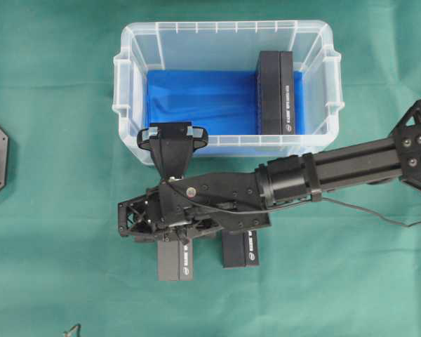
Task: Take the box out of the case with the right arm.
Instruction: 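Open the right gripper to release the box and raise away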
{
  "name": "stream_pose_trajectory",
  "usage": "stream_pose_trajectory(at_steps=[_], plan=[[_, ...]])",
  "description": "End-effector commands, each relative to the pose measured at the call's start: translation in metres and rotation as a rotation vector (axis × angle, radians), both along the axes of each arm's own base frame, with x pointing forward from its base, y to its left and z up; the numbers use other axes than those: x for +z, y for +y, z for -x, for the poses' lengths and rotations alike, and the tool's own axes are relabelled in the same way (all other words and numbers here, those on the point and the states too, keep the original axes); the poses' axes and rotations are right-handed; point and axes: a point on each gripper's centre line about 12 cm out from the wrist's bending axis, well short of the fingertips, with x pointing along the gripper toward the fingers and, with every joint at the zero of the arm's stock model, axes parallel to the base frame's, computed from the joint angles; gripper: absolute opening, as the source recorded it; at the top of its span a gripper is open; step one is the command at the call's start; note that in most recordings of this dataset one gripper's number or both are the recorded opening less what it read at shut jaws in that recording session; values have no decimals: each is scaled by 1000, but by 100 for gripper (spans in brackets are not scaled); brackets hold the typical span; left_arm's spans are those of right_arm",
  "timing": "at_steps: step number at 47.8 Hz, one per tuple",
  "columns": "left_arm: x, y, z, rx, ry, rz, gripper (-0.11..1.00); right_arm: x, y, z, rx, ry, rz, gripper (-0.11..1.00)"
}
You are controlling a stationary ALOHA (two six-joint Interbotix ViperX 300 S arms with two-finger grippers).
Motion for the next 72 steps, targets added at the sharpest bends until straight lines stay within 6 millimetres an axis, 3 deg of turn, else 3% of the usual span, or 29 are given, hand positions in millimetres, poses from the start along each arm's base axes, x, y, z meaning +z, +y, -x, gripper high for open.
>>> stream_pose_trajectory(at_steps=[1,8,16,36,49,61,72], plan=[[7,0,-2,-3,-22,-1,2,20,2,0,1,-46,-10,67],[7,0,-1,-3,-23,-1,2,21,4,1,1,-45,-11,67],[6,-1,0,-6,-20,-1,2,21,3,1,5,-44,-5,94],[7,0,0,-2,-23,-1,2,35,1,6,1,-47,1,90],[7,0,0,-1,-23,0,2,78,-2,14,2,-90,9,90],[7,0,0,-1,-23,-2,2,129,-15,28,-6,-97,85,89],[7,0,0,-1,-23,0,2,139,-22,31,19,-79,111,89]])
